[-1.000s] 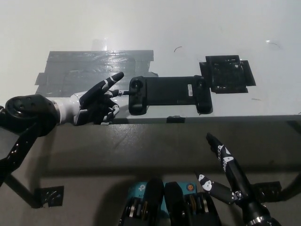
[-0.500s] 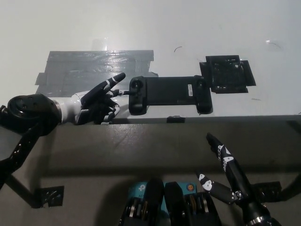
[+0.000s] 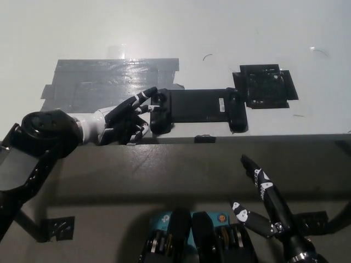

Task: A controller is being placed at the center of the desk near the left hand and the robot uses its left hand's index finger to press a button at the left area of the controller

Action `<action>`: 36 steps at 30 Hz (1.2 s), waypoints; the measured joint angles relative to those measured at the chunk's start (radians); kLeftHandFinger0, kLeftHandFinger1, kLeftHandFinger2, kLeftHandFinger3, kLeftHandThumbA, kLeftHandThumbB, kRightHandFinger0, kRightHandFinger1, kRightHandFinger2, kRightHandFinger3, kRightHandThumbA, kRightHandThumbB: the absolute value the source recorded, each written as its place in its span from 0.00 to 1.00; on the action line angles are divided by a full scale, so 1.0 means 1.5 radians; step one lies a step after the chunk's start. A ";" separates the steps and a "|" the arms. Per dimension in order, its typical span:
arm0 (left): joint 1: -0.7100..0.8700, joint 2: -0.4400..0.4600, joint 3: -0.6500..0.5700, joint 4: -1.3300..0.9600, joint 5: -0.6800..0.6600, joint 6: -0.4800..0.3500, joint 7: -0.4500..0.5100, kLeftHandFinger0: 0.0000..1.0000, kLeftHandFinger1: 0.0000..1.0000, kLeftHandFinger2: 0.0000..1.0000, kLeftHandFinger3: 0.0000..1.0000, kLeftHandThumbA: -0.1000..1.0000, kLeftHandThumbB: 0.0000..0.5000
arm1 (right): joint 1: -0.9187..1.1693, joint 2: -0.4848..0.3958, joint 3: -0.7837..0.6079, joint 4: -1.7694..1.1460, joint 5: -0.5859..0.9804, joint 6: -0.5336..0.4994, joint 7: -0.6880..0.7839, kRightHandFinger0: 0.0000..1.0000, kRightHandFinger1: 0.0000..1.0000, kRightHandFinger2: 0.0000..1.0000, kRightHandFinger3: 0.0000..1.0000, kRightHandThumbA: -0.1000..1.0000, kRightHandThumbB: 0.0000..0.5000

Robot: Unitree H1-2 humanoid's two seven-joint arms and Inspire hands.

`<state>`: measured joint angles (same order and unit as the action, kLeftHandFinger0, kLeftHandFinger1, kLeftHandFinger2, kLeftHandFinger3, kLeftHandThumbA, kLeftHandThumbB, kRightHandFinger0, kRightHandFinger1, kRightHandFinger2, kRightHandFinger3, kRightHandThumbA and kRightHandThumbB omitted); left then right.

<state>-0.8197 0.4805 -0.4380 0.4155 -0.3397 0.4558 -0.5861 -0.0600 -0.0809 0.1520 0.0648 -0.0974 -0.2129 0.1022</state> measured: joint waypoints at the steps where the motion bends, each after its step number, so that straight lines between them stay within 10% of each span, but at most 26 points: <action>1: 0.000 -0.001 0.001 0.000 0.001 0.000 0.000 0.00 0.00 0.19 1.00 1.00 0.73 | 0.000 0.000 0.000 -0.001 0.000 0.000 0.000 1.00 1.00 1.00 1.00 0.60 0.50; 36: -0.019 -0.025 0.044 0.069 0.089 0.000 -0.002 0.05 0.00 0.11 1.00 1.00 0.85 | -0.001 0.000 -0.001 -0.007 0.000 0.000 0.000 1.00 1.00 1.00 1.00 0.59 0.53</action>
<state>-0.8477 0.4427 -0.3719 0.5186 -0.2061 0.4561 -0.5893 -0.0615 -0.0807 0.1511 0.0547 -0.0978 -0.2123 0.1020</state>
